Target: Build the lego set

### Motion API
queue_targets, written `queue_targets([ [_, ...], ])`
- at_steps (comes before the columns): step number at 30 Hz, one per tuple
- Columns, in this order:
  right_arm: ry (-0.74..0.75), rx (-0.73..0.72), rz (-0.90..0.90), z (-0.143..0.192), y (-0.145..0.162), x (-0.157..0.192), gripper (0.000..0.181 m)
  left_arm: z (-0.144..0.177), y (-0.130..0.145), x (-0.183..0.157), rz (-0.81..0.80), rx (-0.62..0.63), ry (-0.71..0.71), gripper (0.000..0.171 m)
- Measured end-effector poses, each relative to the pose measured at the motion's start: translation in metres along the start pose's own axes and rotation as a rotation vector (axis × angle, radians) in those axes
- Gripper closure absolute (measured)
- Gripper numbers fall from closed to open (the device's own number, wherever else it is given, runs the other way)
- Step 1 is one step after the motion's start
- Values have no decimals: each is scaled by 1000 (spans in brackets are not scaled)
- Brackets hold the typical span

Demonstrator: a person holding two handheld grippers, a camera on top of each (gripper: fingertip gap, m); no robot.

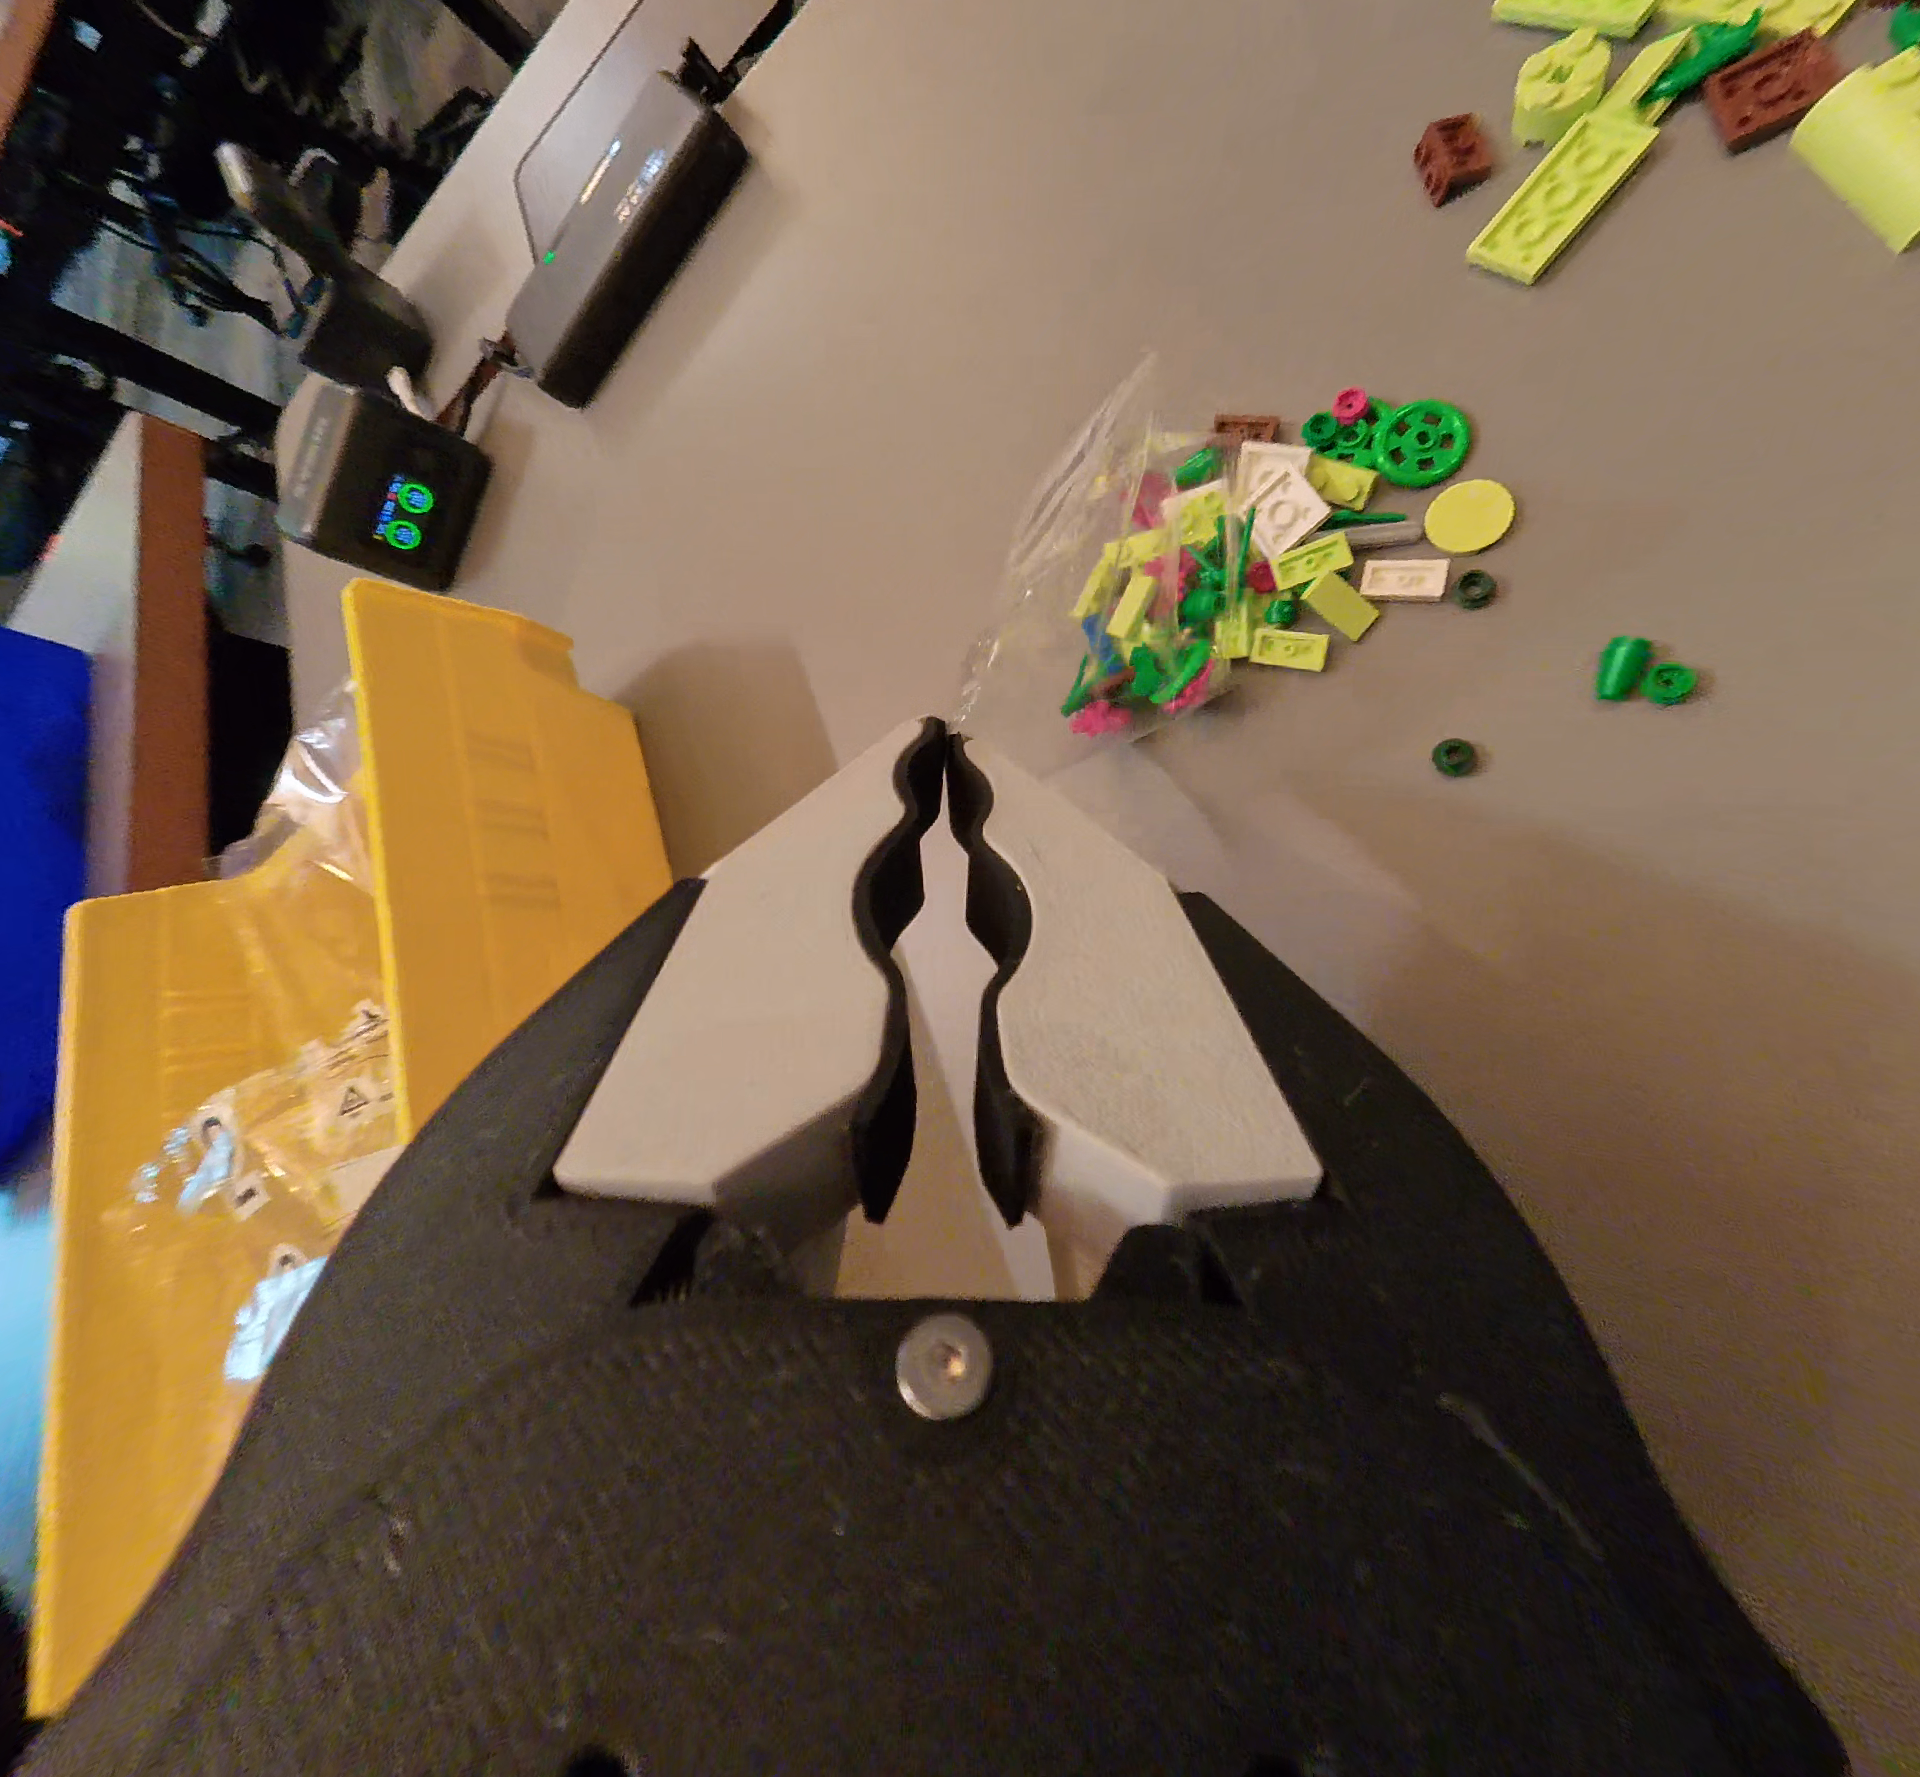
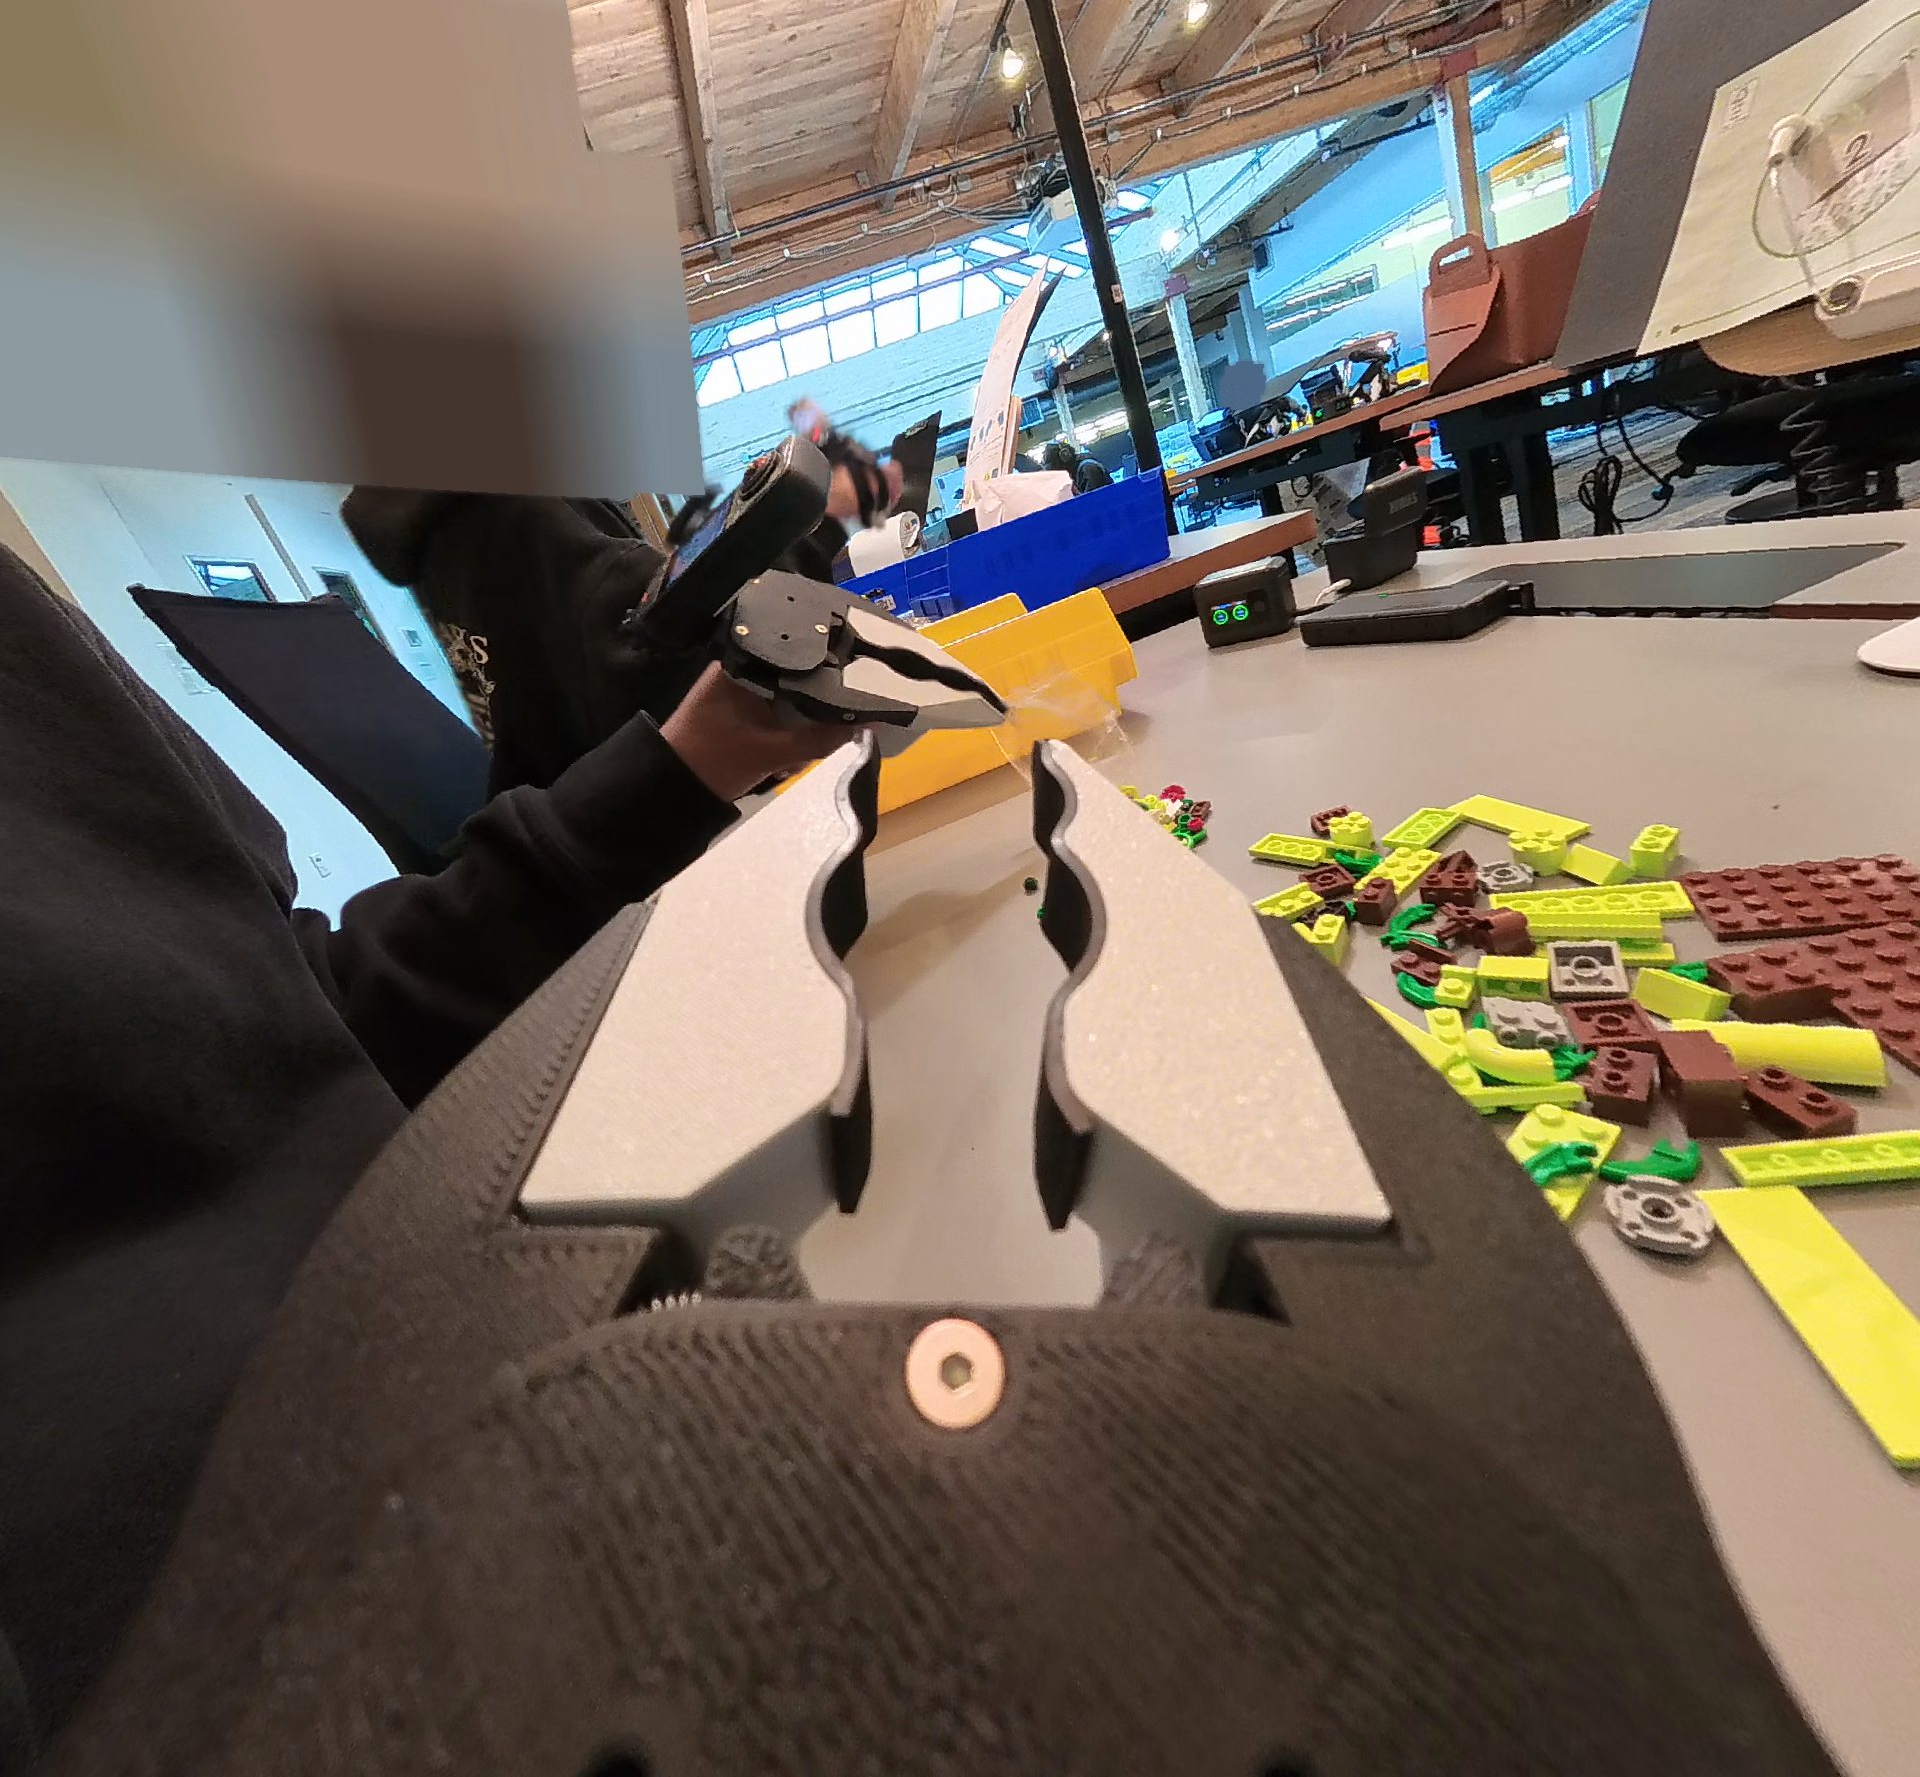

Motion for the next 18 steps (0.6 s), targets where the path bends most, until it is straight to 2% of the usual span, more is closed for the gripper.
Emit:
queue_targets([
  [11,-1,-1,-3,0,0,0,154,9,-1,7,-118,55,-132,171],
  [18,-1,-1,-4,0,0,0,154,13,-4,7,-121,48,-133,171],
])
Point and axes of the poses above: each gripper's, where its closed fingertips meet, z back along the fingers, y out of its underside, x = y × z across the jaws, the point moved 5 cm from there along z, back along the fingers, and after that the axes turned 3 degrees about z, right-handed, at the moved point
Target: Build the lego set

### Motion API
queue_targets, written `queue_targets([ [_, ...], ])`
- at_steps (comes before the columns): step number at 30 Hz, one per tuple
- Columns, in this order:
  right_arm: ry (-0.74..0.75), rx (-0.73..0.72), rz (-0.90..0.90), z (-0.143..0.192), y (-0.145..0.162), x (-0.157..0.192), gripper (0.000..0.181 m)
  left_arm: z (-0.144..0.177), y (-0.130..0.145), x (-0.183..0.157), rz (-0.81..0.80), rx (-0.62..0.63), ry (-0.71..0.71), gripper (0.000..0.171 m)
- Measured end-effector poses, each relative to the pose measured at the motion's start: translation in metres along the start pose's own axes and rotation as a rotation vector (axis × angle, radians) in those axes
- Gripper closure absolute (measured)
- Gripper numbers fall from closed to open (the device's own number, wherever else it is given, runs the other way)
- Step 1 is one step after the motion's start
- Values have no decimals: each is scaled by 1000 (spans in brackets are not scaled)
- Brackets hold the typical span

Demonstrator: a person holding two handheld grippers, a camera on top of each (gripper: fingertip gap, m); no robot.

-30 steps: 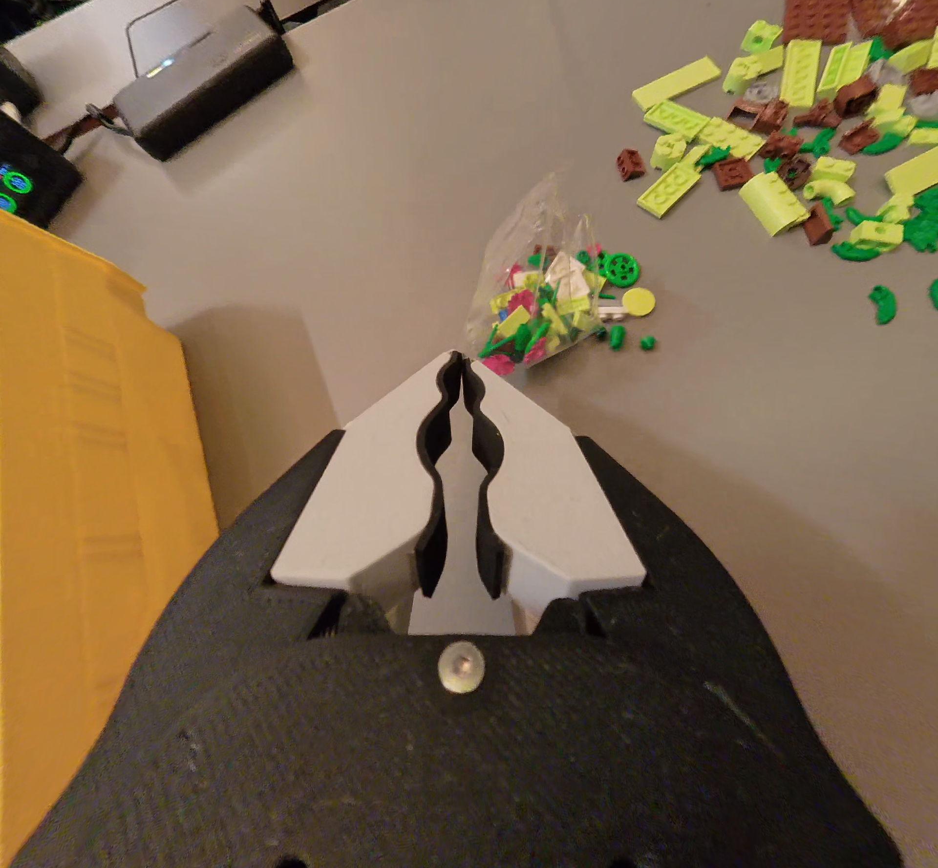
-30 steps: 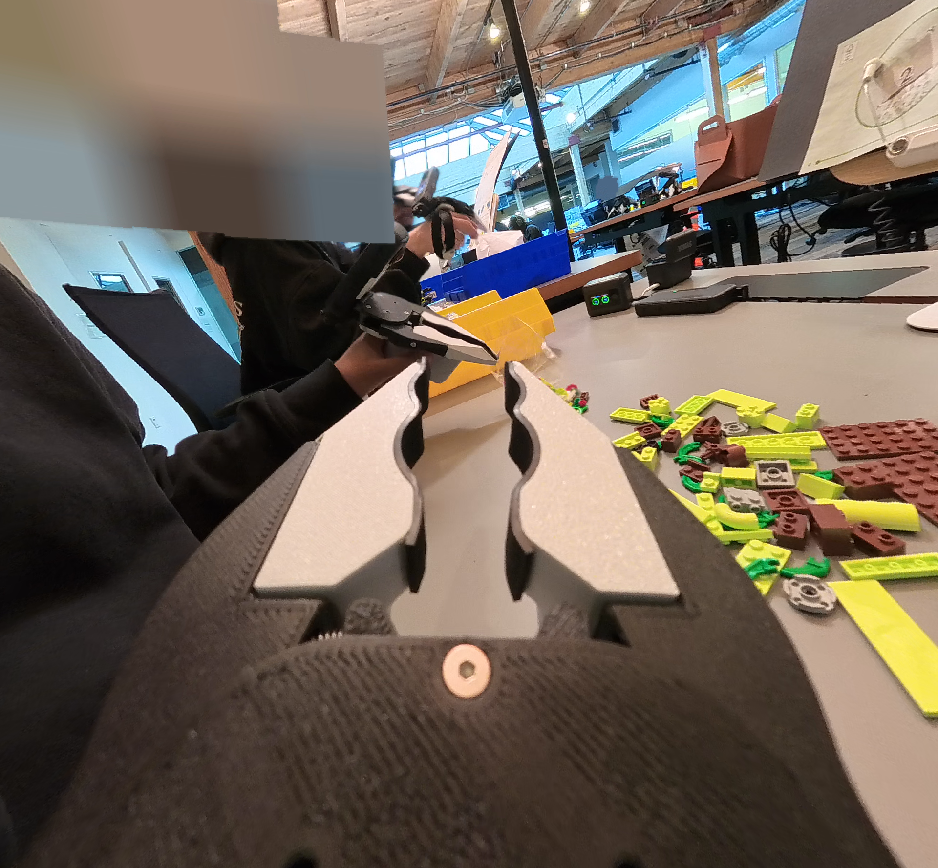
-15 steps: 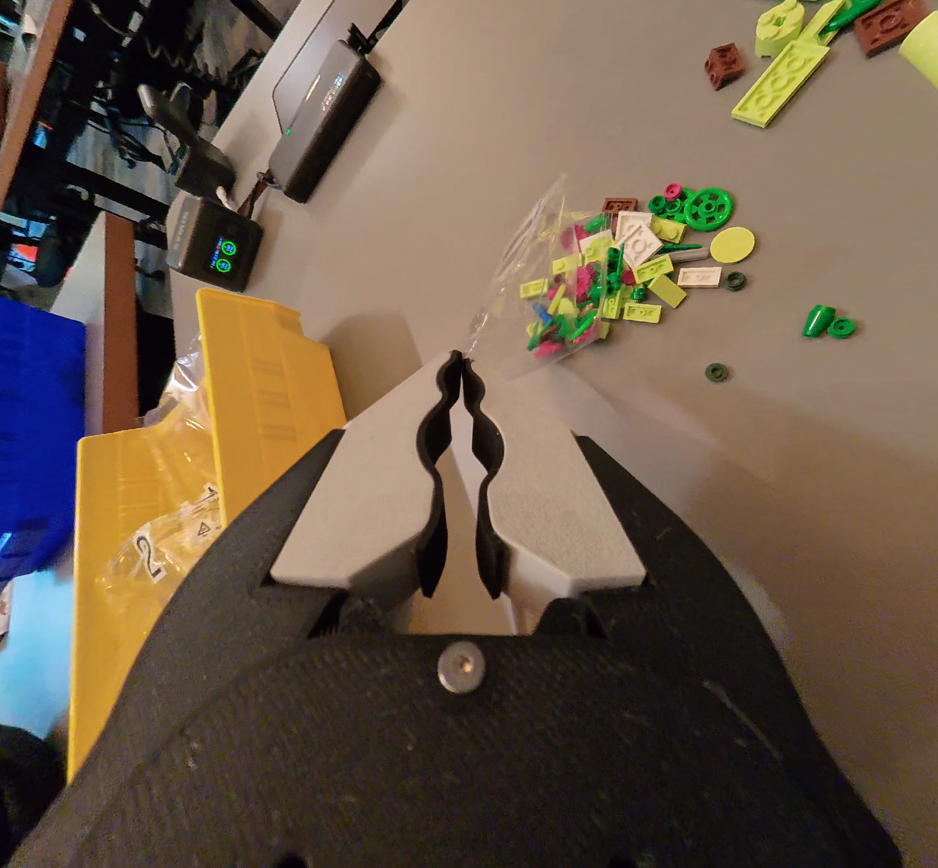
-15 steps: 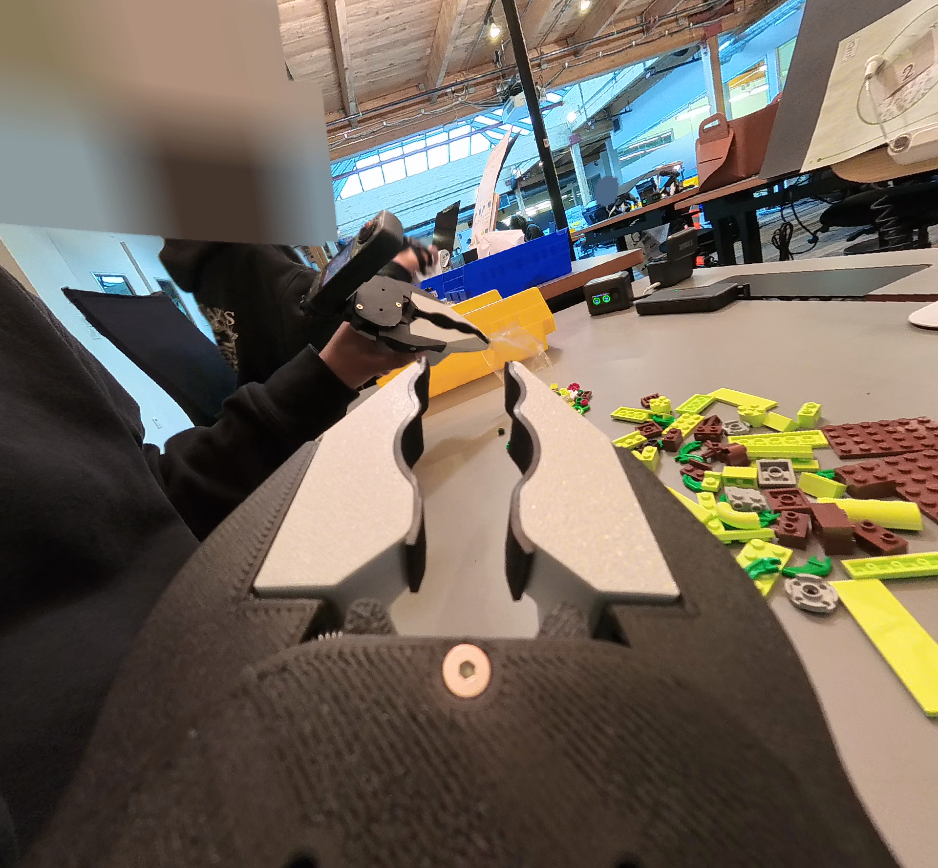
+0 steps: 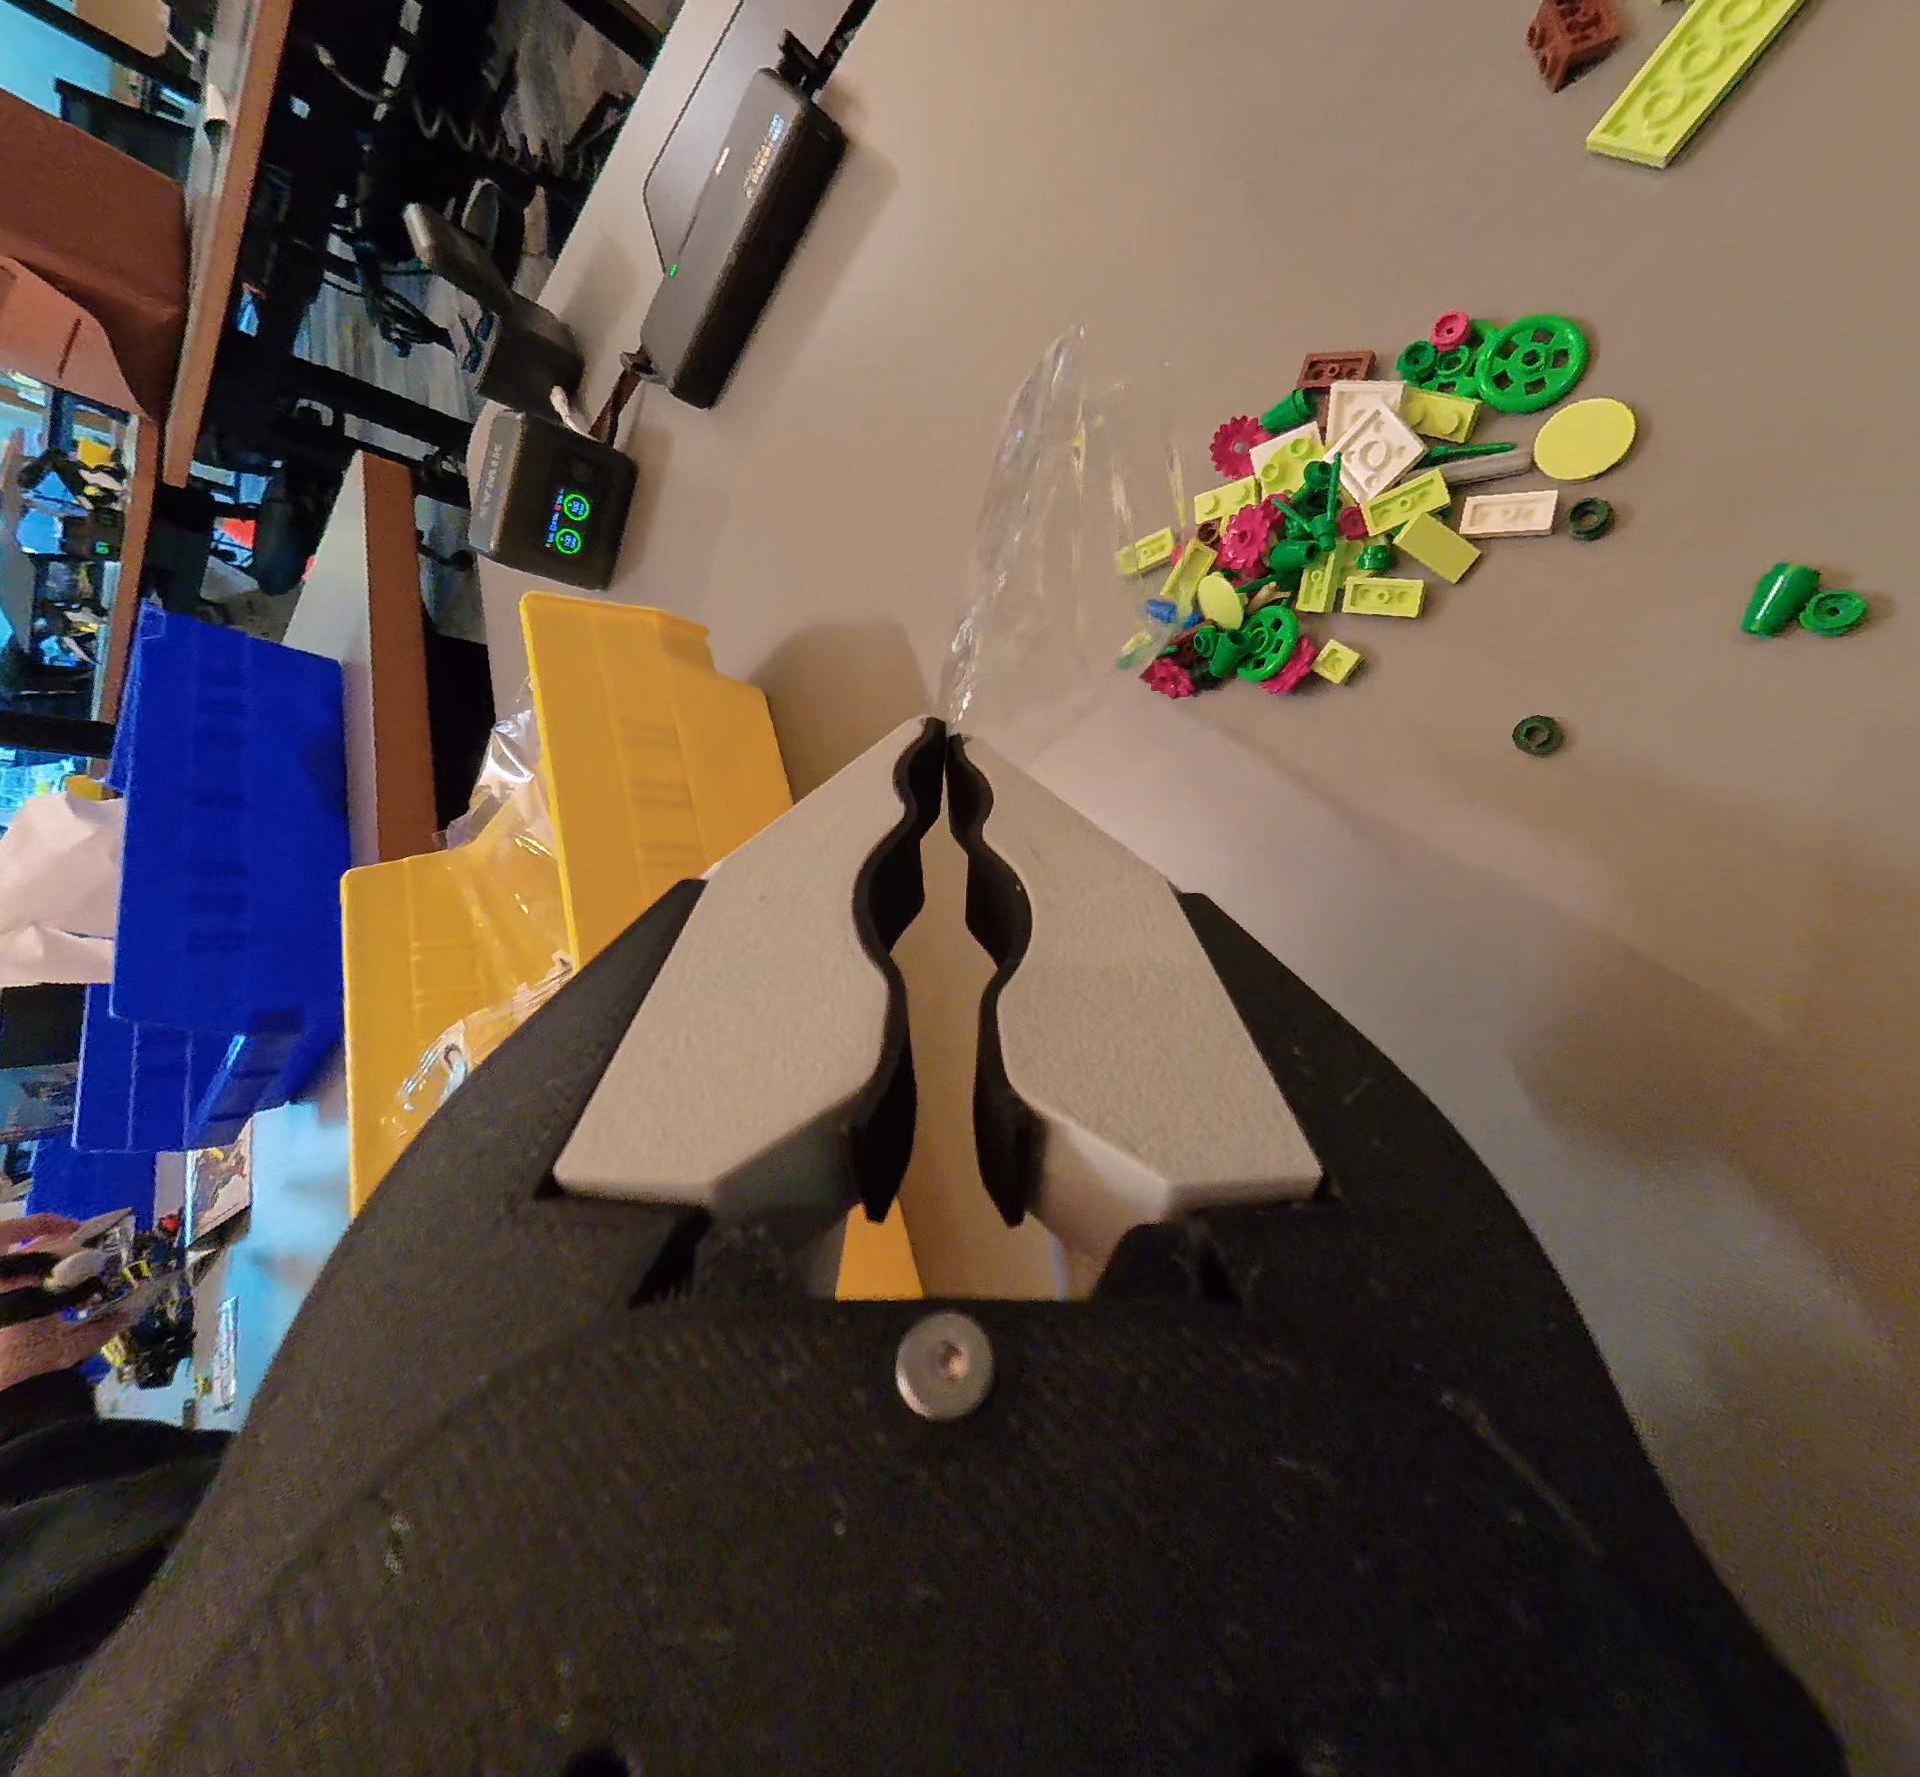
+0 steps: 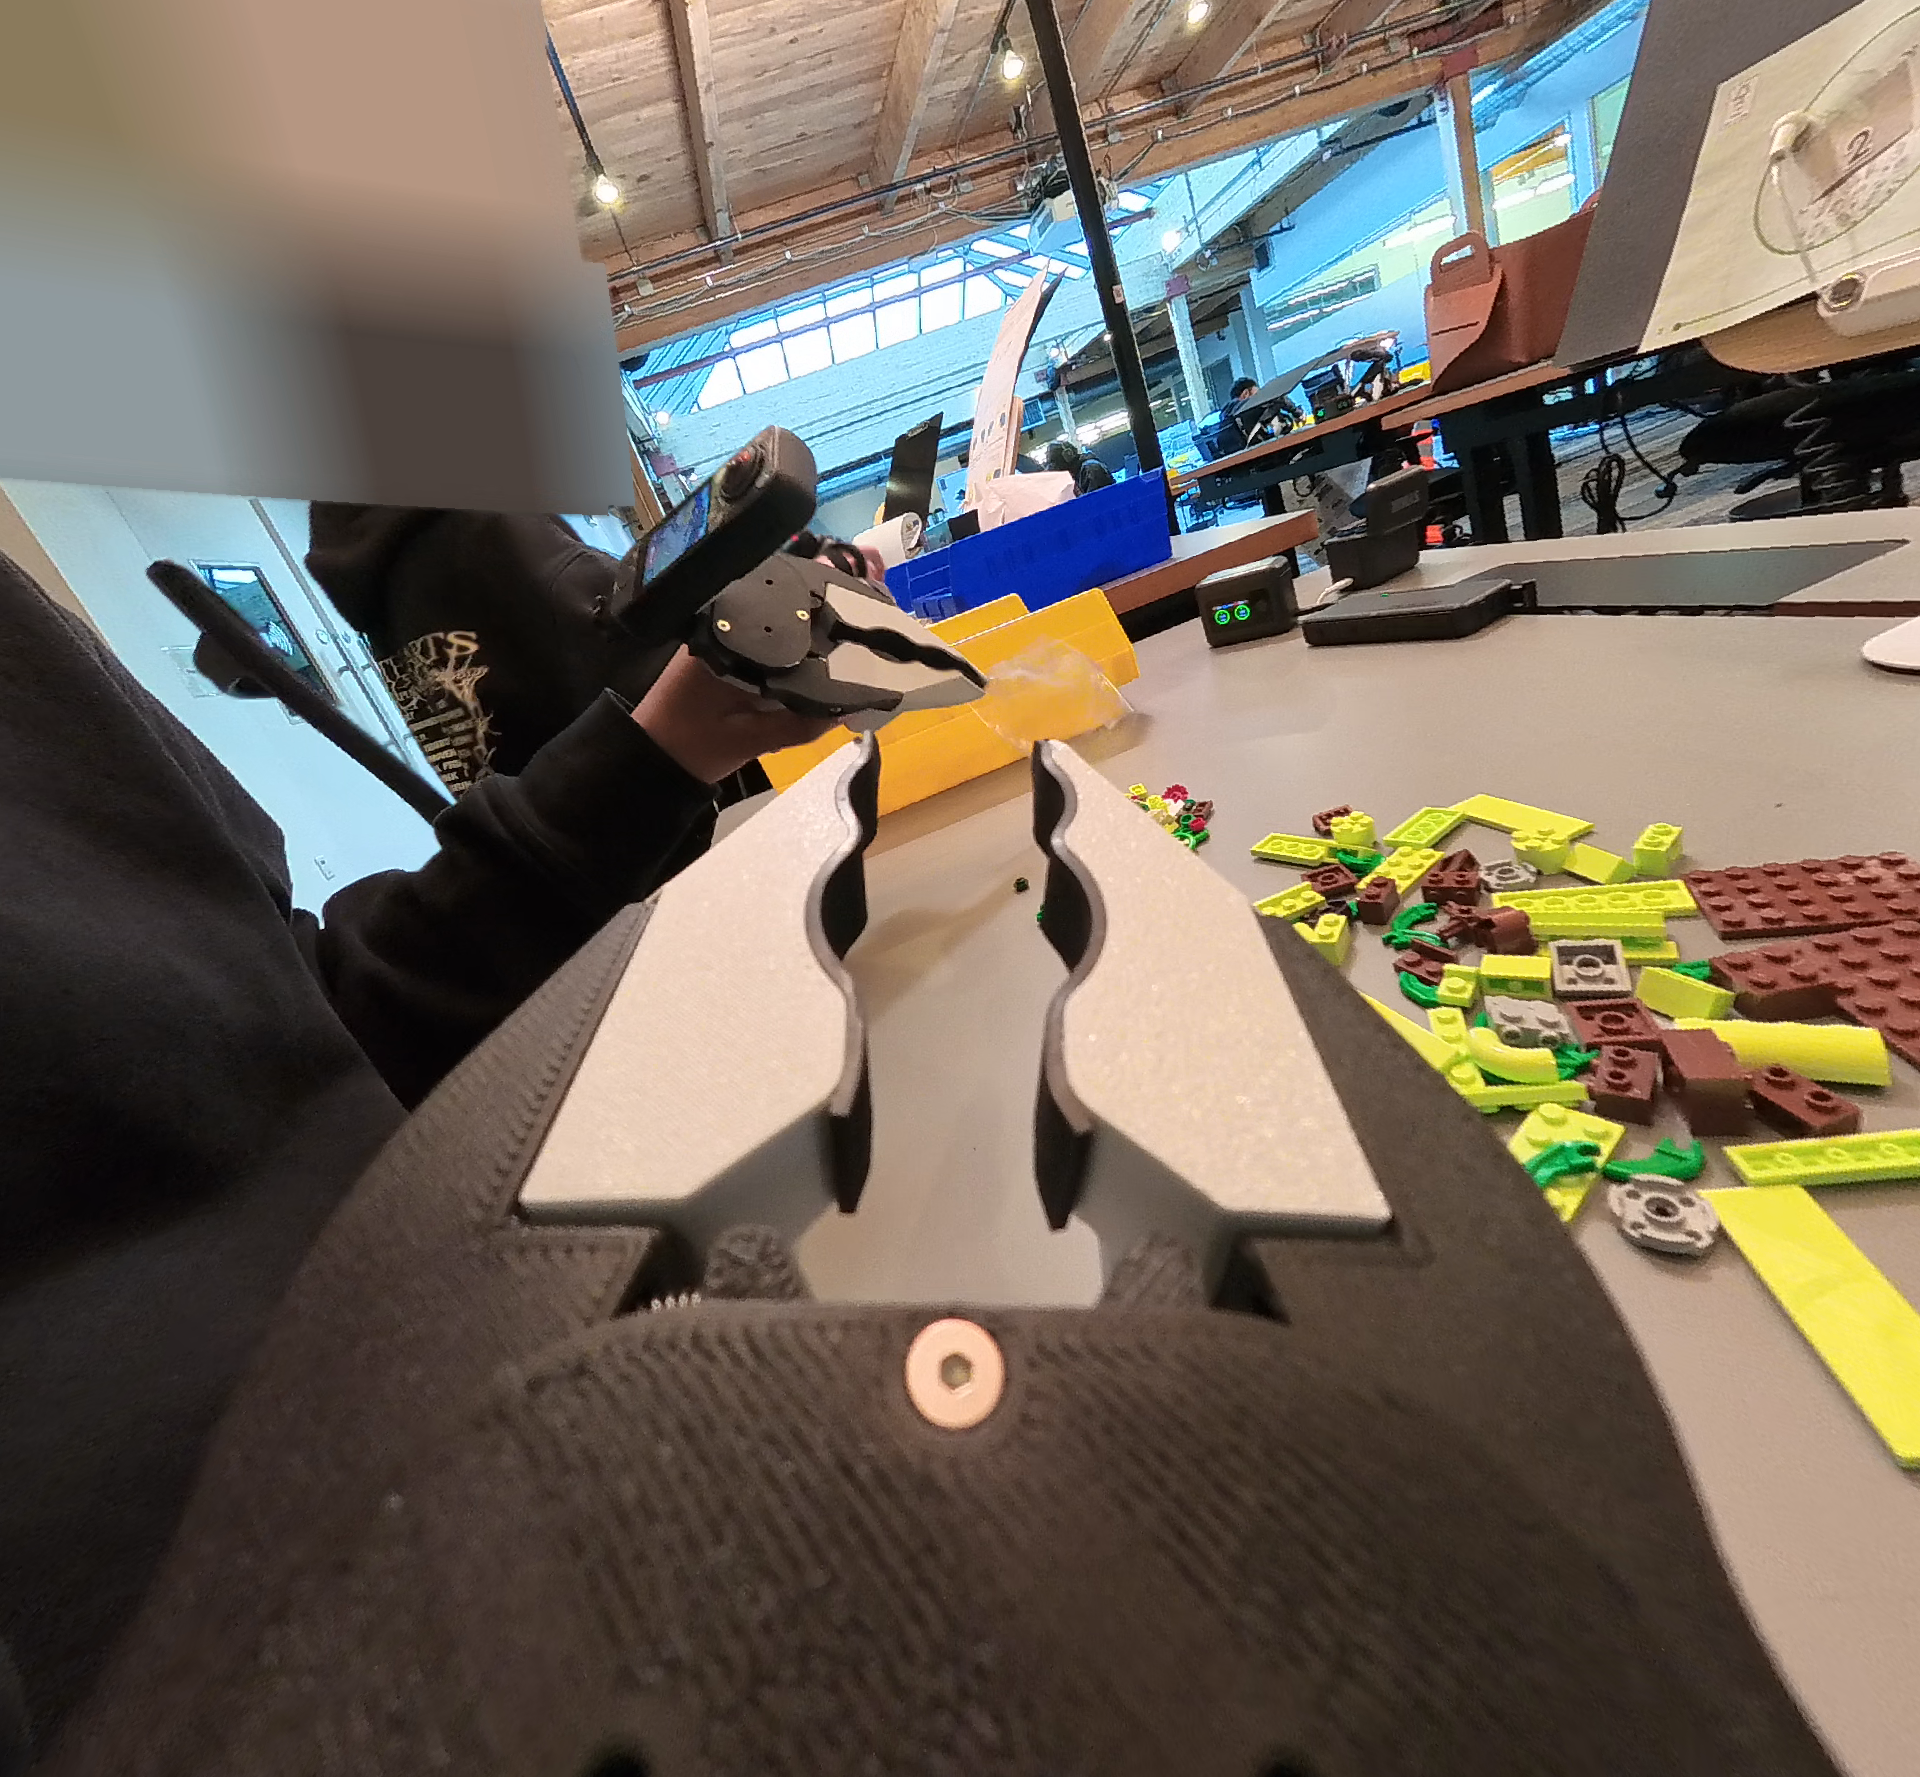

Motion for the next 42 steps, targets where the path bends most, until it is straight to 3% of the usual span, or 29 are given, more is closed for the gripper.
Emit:
queue_targets([
  [6,-2,-1,-3,0,0,0,154,6,-3,7,69,-47,17,171],
  [11,-2,-4,-5,1,0,0,154,28,-2,50,328,-192,-38,171],
  [14,-4,-9,-12,1,-1,0,154,51,27,102,522,-225,-182,171],
  [16,-7,-13,-18,1,-1,0,154,55,60,130,604,-170,-278,171],
  [20,-11,-12,-20,0,-1,0,154,39,117,149,761,-109,-317,170],
  [23,-8,-4,-10,-1,0,1,154,33,127,148,892,-140,-244,125],
  [30,-3,1,12,-1,0,2,154,82,78,160,834,-377,-397,96],
  [33,-5,-1,18,0,-1,3,154,93,44,144,849,-507,-283,94],
  [37,-6,-3,24,0,-1,4,154,87,-9,92,883,-672,103,99],
  [40,4,2,42,2,-2,3,154,59,-36,31,804,-599,421,129],
  [42,44,38,132,9,-6,-1,155,37,-43,-13,726,-466,583,133],
])
Point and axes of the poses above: each gripper's, where its closed fingertips meet, z back along the fingers, y out of its underside, x = y × z across the jaws, the point moved 5 cm from there along z, back along the fingers, and after that the axes turned 3 degrees about z, right-handed, at the moved point
